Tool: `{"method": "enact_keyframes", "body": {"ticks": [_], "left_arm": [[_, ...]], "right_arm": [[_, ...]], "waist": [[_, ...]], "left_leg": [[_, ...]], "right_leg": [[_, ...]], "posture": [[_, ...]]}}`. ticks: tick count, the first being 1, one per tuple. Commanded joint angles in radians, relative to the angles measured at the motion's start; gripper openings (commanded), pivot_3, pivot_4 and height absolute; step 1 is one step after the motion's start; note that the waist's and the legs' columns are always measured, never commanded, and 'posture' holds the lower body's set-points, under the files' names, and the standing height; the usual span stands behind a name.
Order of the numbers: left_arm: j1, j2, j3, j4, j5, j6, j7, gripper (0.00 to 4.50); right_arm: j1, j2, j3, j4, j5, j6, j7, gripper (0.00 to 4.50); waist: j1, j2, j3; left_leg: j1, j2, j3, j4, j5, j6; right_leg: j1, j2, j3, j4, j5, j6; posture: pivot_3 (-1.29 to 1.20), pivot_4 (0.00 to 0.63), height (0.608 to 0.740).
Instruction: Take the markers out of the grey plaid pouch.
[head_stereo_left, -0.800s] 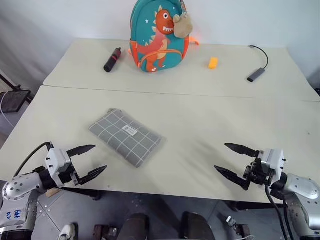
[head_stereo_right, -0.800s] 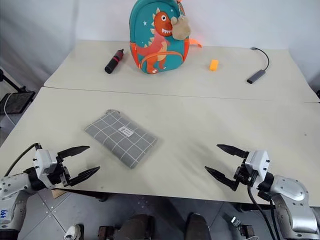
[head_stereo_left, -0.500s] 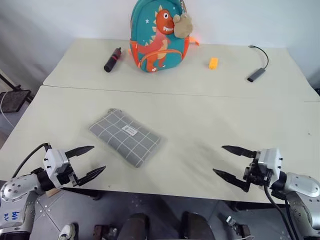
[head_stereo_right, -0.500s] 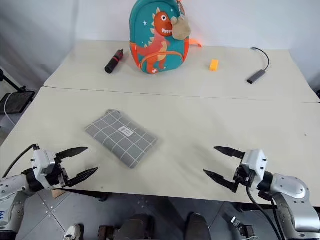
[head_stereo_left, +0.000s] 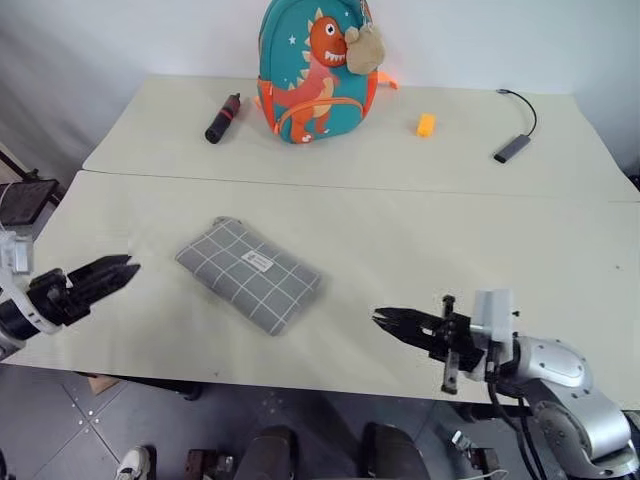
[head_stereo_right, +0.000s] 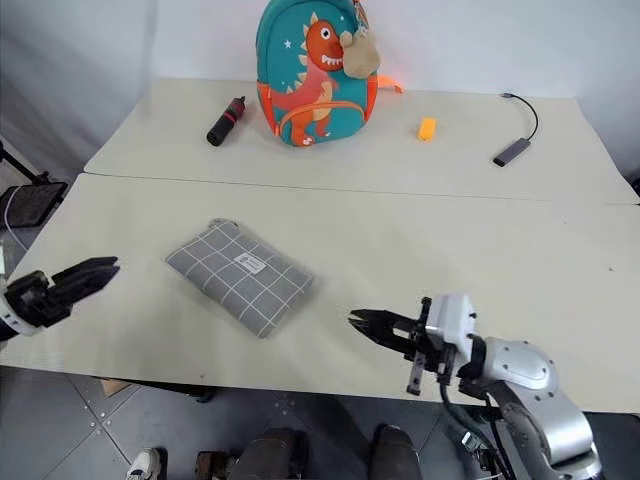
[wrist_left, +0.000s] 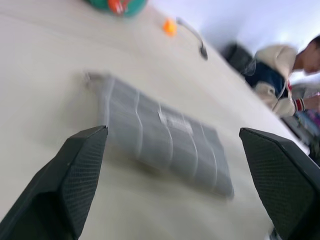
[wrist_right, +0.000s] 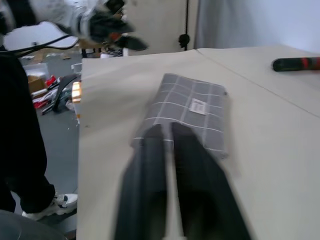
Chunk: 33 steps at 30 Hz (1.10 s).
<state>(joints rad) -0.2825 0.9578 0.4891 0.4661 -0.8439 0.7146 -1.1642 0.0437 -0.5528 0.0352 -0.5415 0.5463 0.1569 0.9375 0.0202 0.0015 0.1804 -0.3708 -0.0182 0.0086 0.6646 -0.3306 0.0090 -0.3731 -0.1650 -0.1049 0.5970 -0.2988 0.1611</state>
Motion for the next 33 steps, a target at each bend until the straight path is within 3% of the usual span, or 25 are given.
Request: {"method": "enact_keyframes", "body": {"ticks": [1, 7, 17, 22, 27, 33], "left_arm": [[-0.107, 0.027, -0.048, 0.127, 0.063, 0.006, -0.04, 4.5], [-0.379, -0.013, -0.243, 0.382, 0.288, -0.063, -0.023, 4.5], [-0.596, -0.119, -0.378, 0.528, 0.443, -0.008, -0.109, 4.5], [-0.586, -0.118, -0.424, 0.454, 0.463, 0.055, -0.185, 4.5], [-0.5, -0.109, -0.455, 0.247, 0.433, 0.218, -0.201, 4.5], [-0.264, -0.126, -0.406, -0.178, 0.319, 0.434, -0.093, 4.5]], "right_arm": [[-0.033, 0.018, 0.069, -0.025, -0.071, -0.006, -0.033, 0.06], [-0.153, 0.036, 0.181, 0.133, -0.268, -0.01, -0.087, 0.06], [-0.219, 0.055, 0.248, 0.165, -0.24, 0.159, -0.061, 0.06], [-0.27, 0.031, 0.278, 0.155, -0.285, 0.327, -0.106, 0.06], [-0.356, 0.071, 0.325, 0.201, -0.344, 0.413, -0.161, 0.06], [-0.401, 0.071, 0.335, 0.202, -0.365, 0.453, -0.166, 0.06]], "waist": [[-0.001, 0.0, 0.0], [-0.015, -0.008, -0.001], [-0.027, -0.012, 0.0], [-0.028, -0.012, 0.0], [-0.028, -0.012, 0.0], [-0.029, -0.012, 0.0]], "left_leg": [[0.0, 0.0, 0.002, 0.0, 0.0, 0.0], [0.0, 0.001, 0.011, 0.001, 0.0, 0.0], [0.0, 0.002, 0.012, 0.002, 0.0, 0.0], [0.0, 0.003, 0.013, 0.003, 0.0, 0.0], [0.0, 0.003, 0.013, 0.003, 0.0, 0.0], [-0.001, 0.003, 0.004, 0.003, -0.001, 0.0]], "right_leg": [[0.0, 0.0, 0.0, 0.0, 0.0, 0.0], [-0.004, 0.0, 0.0, 0.005, 0.0, -0.001], [-0.004, 0.0, -0.002, 0.005, 0.0, -0.001], [-0.005, 0.0, -0.002, 0.006, 0.0, -0.001], [-0.005, 0.0, -0.001, 0.006, 0.0, -0.001], [-0.006, -0.001, 0.0, 0.006, 0.0, -0.001]], "posture": [[0.0, 0.15, 0.74], [0.0, 0.15, 0.74], [0.0, 0.15, 0.74], [0.0, 0.15, 0.74], [0.0, 0.15, 0.74], [0.0, 0.15, 0.74]]}}
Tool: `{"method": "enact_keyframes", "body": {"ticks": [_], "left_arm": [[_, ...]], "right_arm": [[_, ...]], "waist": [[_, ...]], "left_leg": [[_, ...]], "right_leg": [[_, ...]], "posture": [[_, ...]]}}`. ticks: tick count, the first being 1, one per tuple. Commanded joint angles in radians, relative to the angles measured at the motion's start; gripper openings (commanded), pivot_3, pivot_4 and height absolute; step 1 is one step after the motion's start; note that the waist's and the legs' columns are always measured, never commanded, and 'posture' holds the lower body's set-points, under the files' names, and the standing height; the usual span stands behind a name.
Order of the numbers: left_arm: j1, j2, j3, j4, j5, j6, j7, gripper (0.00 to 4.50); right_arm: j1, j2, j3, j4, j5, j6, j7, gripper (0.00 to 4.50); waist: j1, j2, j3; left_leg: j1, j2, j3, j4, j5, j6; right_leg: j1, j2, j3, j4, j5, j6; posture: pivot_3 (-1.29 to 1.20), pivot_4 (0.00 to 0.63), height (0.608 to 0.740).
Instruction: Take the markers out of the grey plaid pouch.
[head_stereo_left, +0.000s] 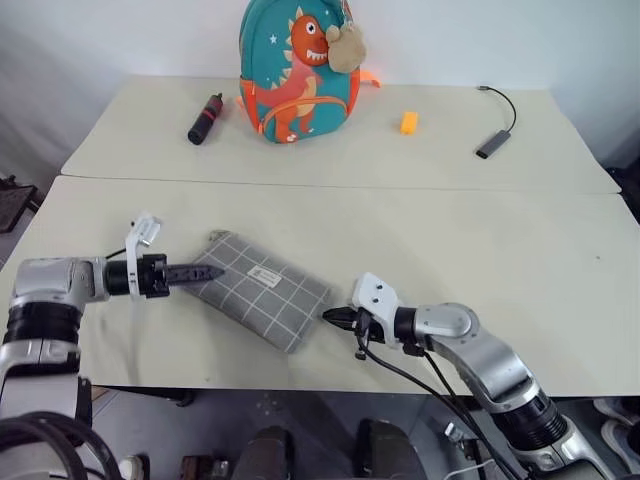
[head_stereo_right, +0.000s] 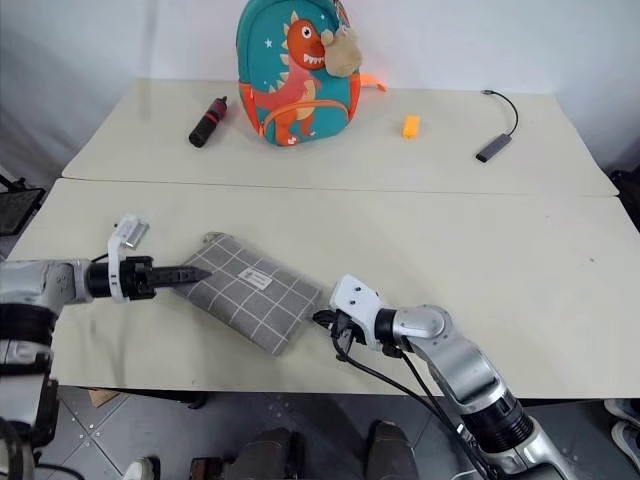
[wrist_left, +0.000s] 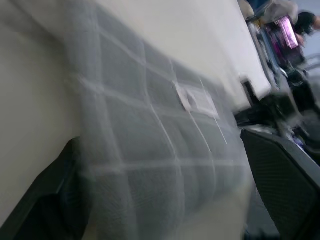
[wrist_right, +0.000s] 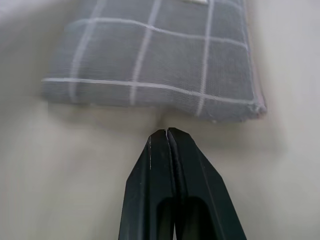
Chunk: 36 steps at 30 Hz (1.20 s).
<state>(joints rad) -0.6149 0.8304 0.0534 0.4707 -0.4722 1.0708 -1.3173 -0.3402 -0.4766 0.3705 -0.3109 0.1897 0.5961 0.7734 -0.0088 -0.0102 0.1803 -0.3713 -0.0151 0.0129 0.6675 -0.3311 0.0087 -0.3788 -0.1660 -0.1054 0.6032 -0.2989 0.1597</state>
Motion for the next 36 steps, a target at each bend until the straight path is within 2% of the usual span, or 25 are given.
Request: {"method": "enact_keyframes", "body": {"ticks": [1, 7, 10, 13, 18, 21, 23, 28, 33, 36], "left_arm": [[0.094, -0.002, 0.043, -0.218, -0.064, 0.095, 0.08, 4.5], [0.232, -0.078, 0.17, -0.438, -0.184, 0.226, 0.218, 4.5], [0.291, -0.137, 0.22, -0.548, -0.24, 0.288, 0.299, 4.5], [0.347, -0.235, 0.275, -0.678, -0.3, 0.37, 0.398, 4.5], [0.397, -0.317, 0.369, -0.791, -0.368, 0.444, 0.501, 4.5], [0.422, -0.319, 0.432, -0.806, -0.393, 0.468, 0.542, 4.5], [0.456, -0.282, 0.471, -0.793, -0.396, 0.468, 0.548, 4.5], [0.484, -0.215, 0.51, -0.777, -0.437, 0.494, 0.54, 4.5], [0.49, -0.192, 0.519, -0.76, -0.464, 0.495, 0.545, 4.5], [0.493, -0.216, 0.51, -0.762, -0.475, 0.49, 0.563, 4.5]], "right_arm": [[-0.022, -0.007, -0.004, -0.031, -0.005, 0.021, 0.001, 0.06], [-0.057, -0.01, -0.016, -0.007, -0.014, 0.008, 0.004, 0.06], [-0.08, -0.016, -0.014, 0.023, -0.044, -0.044, 0.006, 0.06], [-0.098, -0.023, -0.039, 0.055, -0.059, -0.125, 0.011, 0.06], [-0.083, -0.063, -0.073, 0.034, -0.047, -0.168, 0.056, 0.06], [-0.086, -0.073, -0.108, 0.017, -0.013, -0.153, 0.072, 0.06], [-0.104, -0.097, -0.133, 0.011, 0.011, -0.104, 0.095, 0.06], [-0.155, -0.194, -0.119, 0.037, -0.046, -0.045, 0.117, 0.06], [-0.165, -0.079, -0.152, -0.015, 0.072, -0.037, 0.112, 0.06], [-0.142, -0.021, -0.079, -0.056, 0.08, -0.016, 0.113, 0.06]], "waist": [[0.001, 0.0, 0.0], [0.004, 0.0, 0.0], [0.004, 0.0, 0.0], [0.004, 0.0, 0.0], [0.005, 0.0, 0.0], [0.004, 0.0, 0.0], [0.001, 0.0, 0.0], [0.008, 0.0, 0.0], [0.004, 0.001, 0.0], [0.004, 0.001, 0.0]], "left_leg": [[0.0, 0.0, -0.001, 0.0, 0.0, 0.0], [0.0, 0.0, -0.001, 0.001, 0.0, 0.0], [0.001, 0.0, -0.001, 0.001, 0.0, 0.0], [0.001, -0.001, -0.001, 0.001, 0.0, 0.0], [0.001, 0.0, -0.001, 0.001, 0.0, -0.001], [0.001, 0.0, -0.001, 0.001, 0.0, -0.001], [0.001, 0.0, -0.001, 0.001, 0.0, -0.001], [0.001, 0.0, -0.001, 0.001, -0.001, -0.001], [0.001, 0.0, -0.002, 0.0, -0.001, -0.002], [0.001, 0.0, -0.002, -0.001, -0.001, -0.002]], "right_leg": [[0.0, 0.0, 0.0, 0.0, 0.0, 0.0], [0.001, 0.0, 0.001, 0.0, 0.0, 0.0], [0.0, 0.0, 0.001, 0.001, 0.0, 0.0], [0.0, -0.001, 0.001, 0.0, 0.0, 0.0], [0.001, -0.001, 0.001, 0.0, 0.0, 0.0], [0.001, -0.001, 0.001, 0.0, 0.0, 0.0], [0.001, 0.0, 0.001, 0.0, 0.0, -0.001], [0.001, 0.0, 0.001, -0.001, 0.0, -0.001], [0.002, 0.0, 0.001, -0.002, 0.0, -0.002], [0.001, 0.0, 0.001, -0.002, 0.0, -0.002]], "posture": [[0.0, 0.15, 0.74], [0.0, 0.15, 0.74], [0.0, 0.15, 0.74], [0.0, 0.15, 0.74], [0.0, 0.15, 0.74], [0.0, 0.15, 0.74], [0.0, 0.15, 0.74], [0.0, 0.15, 0.74], [0.0, 0.15, 0.74], [0.0, 0.15, 0.74]]}}
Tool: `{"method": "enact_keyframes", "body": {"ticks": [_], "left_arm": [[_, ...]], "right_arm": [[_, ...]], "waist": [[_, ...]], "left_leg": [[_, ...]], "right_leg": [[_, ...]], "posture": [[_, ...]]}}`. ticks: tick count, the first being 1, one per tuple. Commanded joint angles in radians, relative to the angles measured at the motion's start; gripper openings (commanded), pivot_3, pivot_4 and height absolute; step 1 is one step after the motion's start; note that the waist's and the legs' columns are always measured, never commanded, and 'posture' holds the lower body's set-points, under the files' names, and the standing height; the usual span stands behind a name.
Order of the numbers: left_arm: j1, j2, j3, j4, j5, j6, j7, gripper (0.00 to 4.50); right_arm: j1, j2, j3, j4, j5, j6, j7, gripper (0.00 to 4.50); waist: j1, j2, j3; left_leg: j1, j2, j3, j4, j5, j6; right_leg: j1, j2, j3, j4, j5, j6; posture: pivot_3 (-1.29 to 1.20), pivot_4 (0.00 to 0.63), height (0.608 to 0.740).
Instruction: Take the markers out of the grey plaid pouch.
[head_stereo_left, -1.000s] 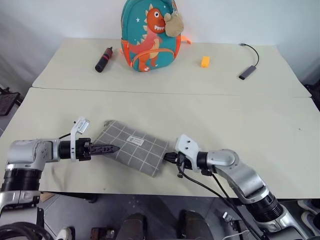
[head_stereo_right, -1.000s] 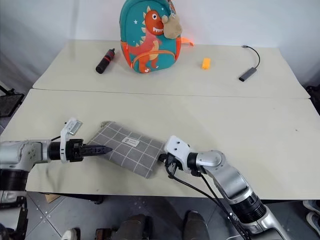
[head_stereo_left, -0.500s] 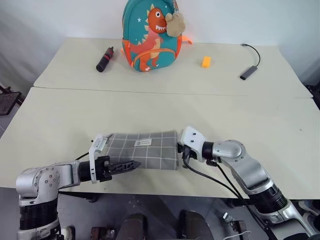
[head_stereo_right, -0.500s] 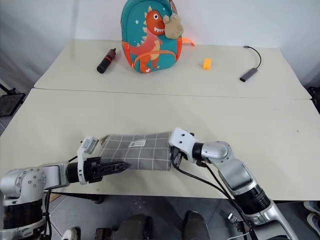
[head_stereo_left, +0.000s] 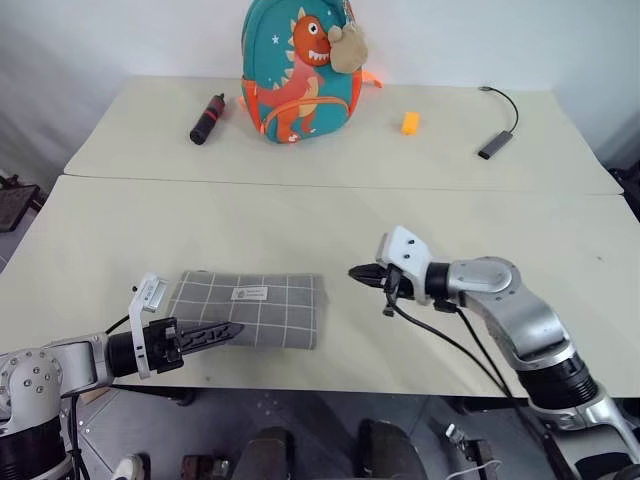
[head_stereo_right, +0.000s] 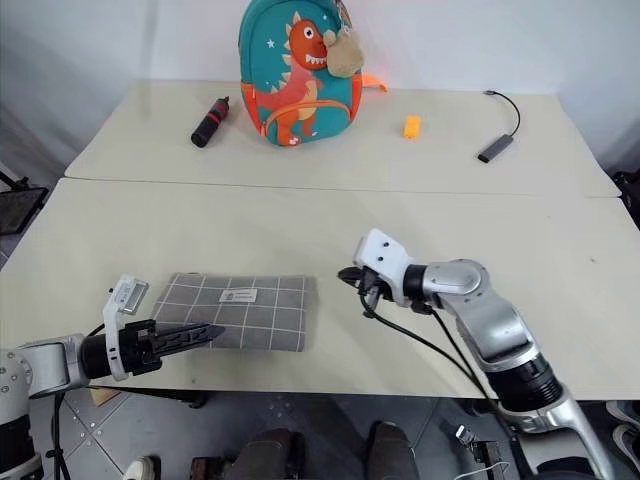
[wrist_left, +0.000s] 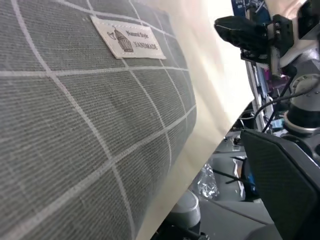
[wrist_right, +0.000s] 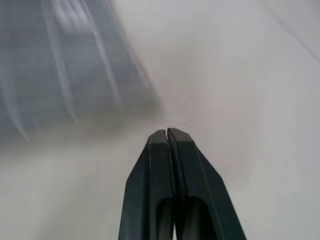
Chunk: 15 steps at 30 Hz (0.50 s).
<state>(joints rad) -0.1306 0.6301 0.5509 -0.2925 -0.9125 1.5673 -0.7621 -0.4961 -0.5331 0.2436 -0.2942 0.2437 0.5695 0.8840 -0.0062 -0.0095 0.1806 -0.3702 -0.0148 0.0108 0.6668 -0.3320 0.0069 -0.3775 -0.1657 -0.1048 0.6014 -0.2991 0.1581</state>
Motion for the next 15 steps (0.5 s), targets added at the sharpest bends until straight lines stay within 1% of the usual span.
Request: {"method": "enact_keyframes", "body": {"ticks": [1, 3, 5, 9, 11, 14, 15], "left_arm": [[0.012, -0.023, 0.008, 0.0, -0.039, -0.007, 0.012, 4.5], [0.016, -0.032, 0.001, -0.002, -0.045, -0.007, 0.018, 4.5], [0.016, -0.034, -0.001, 0.002, -0.049, -0.01, 0.023, 4.5], [0.013, -0.032, -0.017, 0.015, -0.054, -0.023, 0.031, 4.5], [0.009, -0.035, -0.032, 0.02, -0.053, -0.032, 0.035, 4.5], [0.011, -0.021, -0.038, 0.025, -0.058, -0.044, 0.032, 4.5], [0.023, 0.009, -0.041, 0.026, -0.057, -0.055, 0.011, 4.5]], "right_arm": [[0.018, 0.056, 0.081, -0.078, 0.017, 0.023, -0.007, 0.06], [0.022, 0.083, 0.131, -0.068, -0.005, 0.038, -0.024, 0.06], [0.022, 0.1, 0.154, -0.04, -0.017, 0.057, -0.039, 0.06], [-0.009, 0.092, 0.205, 0.026, -0.083, 0.033, -0.041, 0.06], [-0.027, 0.098, 0.222, 0.043, -0.091, 0.076, -0.04, 0.06], [-0.044, 0.08, 0.259, 0.048, -0.125, 0.099, -0.034, 0.06], [-0.044, 0.076, 0.265, 0.044, -0.13, 0.111, -0.034, 0.06]], "waist": [[0.001, 0.0, 0.0], [0.001, 0.0, 0.0], [0.001, 0.0, 0.0], [0.002, 0.0, 0.0], [0.001, 0.0, 0.0], [0.001, 0.0, 0.0], [0.001, 0.0, 0.0]], "left_leg": [[0.0, 0.0, 0.0, 0.0, 0.0, 0.0], [0.0, 0.0, 0.0, 0.0, 0.0, 0.0], [0.0, 0.0, 0.0, 0.0, 0.0, 0.0], [0.0, -0.001, 0.0, 0.001, 0.0, 0.0], [0.0, -0.001, 0.0, 0.001, 0.0, 0.0], [0.001, 0.0, 0.0, 0.0, 0.0, 0.0], [0.001, 0.0, 0.0, 0.0, 0.0, 0.0]], "right_leg": [[0.0, 0.0, 0.0, 0.0, 0.0, 0.0], [0.0, 0.0, 0.0, 0.0, 0.0, 0.0], [0.0, 0.0, 0.0, 0.0, 0.0, 0.0], [0.0, 0.0, 0.0, 0.0, 0.0, 0.0], [0.0, 0.0, 0.0, 0.0, 0.0, 0.0], [0.0, 0.0, 0.0, 0.001, 0.0, 0.0], [0.0, 0.0, 0.0, 0.001, 0.0, 0.0]], "posture": [[0.0, 0.15, 0.74], [0.0, 0.15, 0.74], [0.0, 0.15, 0.74], [0.0, 0.15, 0.74], [0.0, 0.15, 0.74], [0.0, 0.15, 0.74], [0.0, 0.15, 0.74]]}}
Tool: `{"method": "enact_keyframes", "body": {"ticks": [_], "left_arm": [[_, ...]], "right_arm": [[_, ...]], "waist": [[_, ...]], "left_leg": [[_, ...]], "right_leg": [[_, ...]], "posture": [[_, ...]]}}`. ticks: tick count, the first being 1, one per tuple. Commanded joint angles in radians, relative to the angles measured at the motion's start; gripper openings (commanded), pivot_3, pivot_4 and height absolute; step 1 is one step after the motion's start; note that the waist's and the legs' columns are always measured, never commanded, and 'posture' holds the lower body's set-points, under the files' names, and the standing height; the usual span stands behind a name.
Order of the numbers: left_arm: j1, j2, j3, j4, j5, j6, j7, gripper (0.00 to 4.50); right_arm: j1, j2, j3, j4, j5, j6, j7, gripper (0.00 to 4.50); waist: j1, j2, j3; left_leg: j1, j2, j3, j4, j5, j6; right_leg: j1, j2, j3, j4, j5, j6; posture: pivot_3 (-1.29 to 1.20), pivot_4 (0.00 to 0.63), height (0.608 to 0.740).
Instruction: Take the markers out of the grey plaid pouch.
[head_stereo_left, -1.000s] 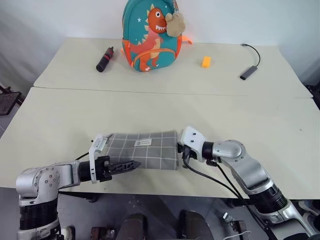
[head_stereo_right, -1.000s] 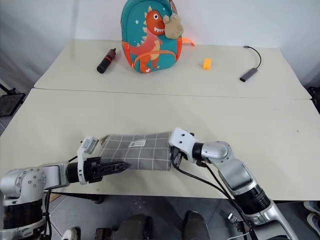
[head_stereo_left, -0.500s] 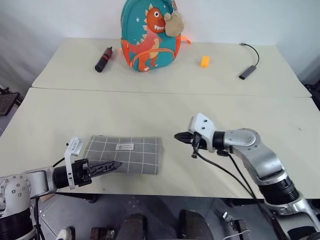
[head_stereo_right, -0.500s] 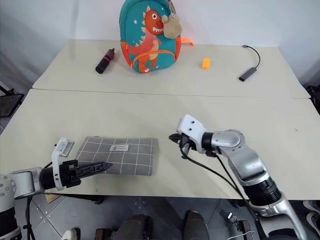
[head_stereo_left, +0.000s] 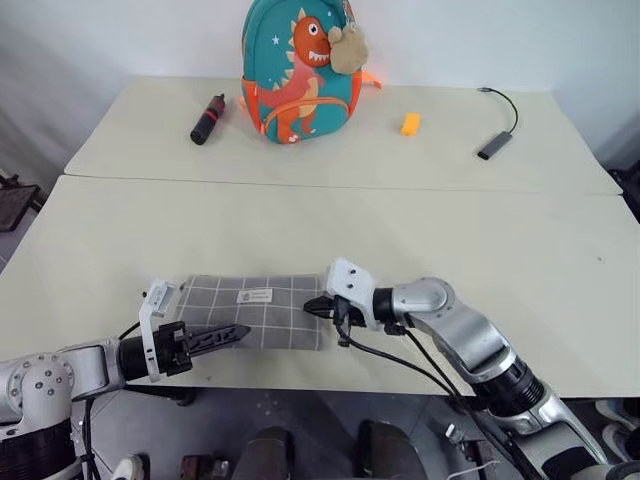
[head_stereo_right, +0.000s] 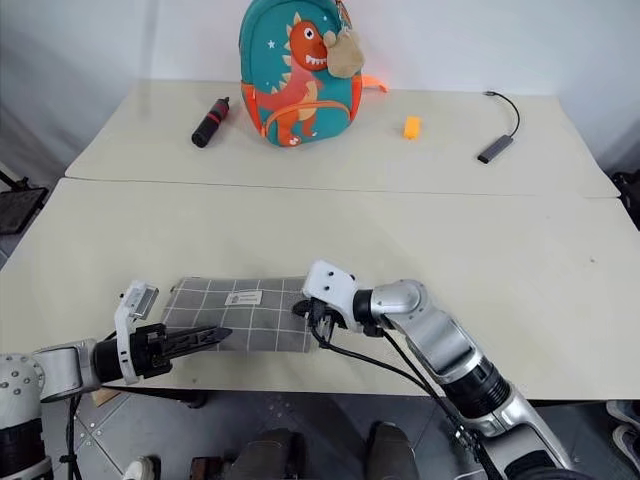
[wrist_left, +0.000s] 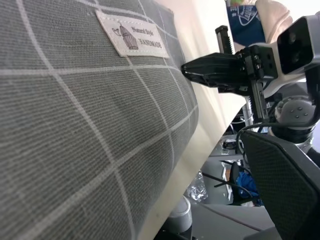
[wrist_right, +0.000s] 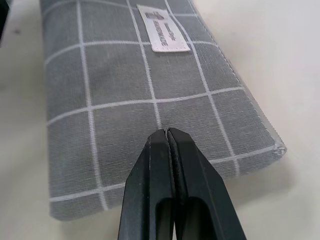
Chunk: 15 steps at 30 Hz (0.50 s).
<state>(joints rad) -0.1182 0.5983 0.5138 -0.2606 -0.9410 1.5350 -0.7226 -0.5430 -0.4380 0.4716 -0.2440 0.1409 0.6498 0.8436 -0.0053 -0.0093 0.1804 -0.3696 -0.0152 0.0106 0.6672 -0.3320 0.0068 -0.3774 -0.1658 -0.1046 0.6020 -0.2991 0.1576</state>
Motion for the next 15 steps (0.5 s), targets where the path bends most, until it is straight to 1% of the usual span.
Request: {"method": "enact_keyframes", "body": {"ticks": [1, 3, 6, 8, 10, 12, 15], "left_arm": [[0.023, 0.075, -0.005, 0.001, -0.025, -0.036, -0.053, 4.5], [0.042, 0.136, 0.002, 0.03, -0.019, -0.058, -0.089, 4.5], [0.061, 0.196, 0.002, 0.074, -0.019, -0.088, -0.131, 4.5], [0.107, 0.292, -0.005, 0.144, 0.008, -0.134, -0.215, 4.5], [0.128, 0.358, -0.012, 0.213, 0.024, -0.162, -0.269, 4.5], [0.103, 0.383, -0.018, 0.272, 0.031, -0.173, -0.271, 4.5], [0.041, 0.397, -0.032, 0.336, 0.026, -0.158, -0.266, 4.5]], "right_arm": [[0.005, -0.022, 0.039, -0.011, -0.029, 0.035, 0.01, 0.06], [0.006, -0.026, 0.042, -0.017, -0.029, 0.041, 0.013, 0.06], [0.002, -0.027, 0.046, -0.02, -0.031, 0.047, 0.015, 0.06], [-0.002, -0.02, 0.048, -0.011, -0.028, 0.042, 0.019, 0.06], [-0.007, -0.013, 0.051, -0.002, -0.03, 0.038, 0.02, 0.06], [-0.012, -0.011, 0.055, -0.002, -0.033, 0.033, 0.021, 0.06], [-0.017, -0.008, 0.059, -0.002, -0.038, 0.026, 0.026, 0.06]], "waist": [[0.0, 0.0, 0.0], [-0.002, 0.0, 0.0], [-0.002, 0.001, 0.0], [-0.004, 0.001, 0.0], [-0.009, 0.001, 0.0], [-0.012, 0.001, 0.0], [-0.011, 0.001, 0.0]], "left_leg": [[0.0, 0.0, 0.0, 0.0, 0.0, 0.0], [0.0, 0.0, 0.0, 0.0, 0.0, 0.0], [0.001, 0.0, 0.0, -0.001, 0.0, -0.001], [0.001, 0.0, 0.0, -0.001, 0.0, -0.001], [0.0, 0.001, 0.0, -0.002, -0.001, -0.001], [0.0, 0.0, 0.0, -0.002, -0.001, -0.001], [0.0, 0.001, 0.0, -0.002, -0.001, -0.001]], "right_leg": [[0.0, 0.0, 0.0, 0.0, 0.0, 0.0], [0.0, 0.0, 0.0, 0.0, 0.0, 0.0], [0.0, 0.0, 0.0, 0.0, 0.0, -0.001], [0.0, 0.0, 0.0, 0.0, -0.001, -0.001], [-0.001, 0.001, 0.0, 0.0, -0.001, -0.002], [-0.002, 0.001, 0.0, 0.001, -0.001, -0.002], [-0.002, 0.0, 0.0, 0.001, -0.001, -0.002]], "posture": [[0.0, 0.15, 0.74], [0.0, 0.15, 0.74], [0.0, 0.15, 0.74], [0.0, 0.15, 0.74], [0.0, 0.15, 0.74], [0.0, 0.15, 0.74], [0.0, 0.15, 0.74]]}}
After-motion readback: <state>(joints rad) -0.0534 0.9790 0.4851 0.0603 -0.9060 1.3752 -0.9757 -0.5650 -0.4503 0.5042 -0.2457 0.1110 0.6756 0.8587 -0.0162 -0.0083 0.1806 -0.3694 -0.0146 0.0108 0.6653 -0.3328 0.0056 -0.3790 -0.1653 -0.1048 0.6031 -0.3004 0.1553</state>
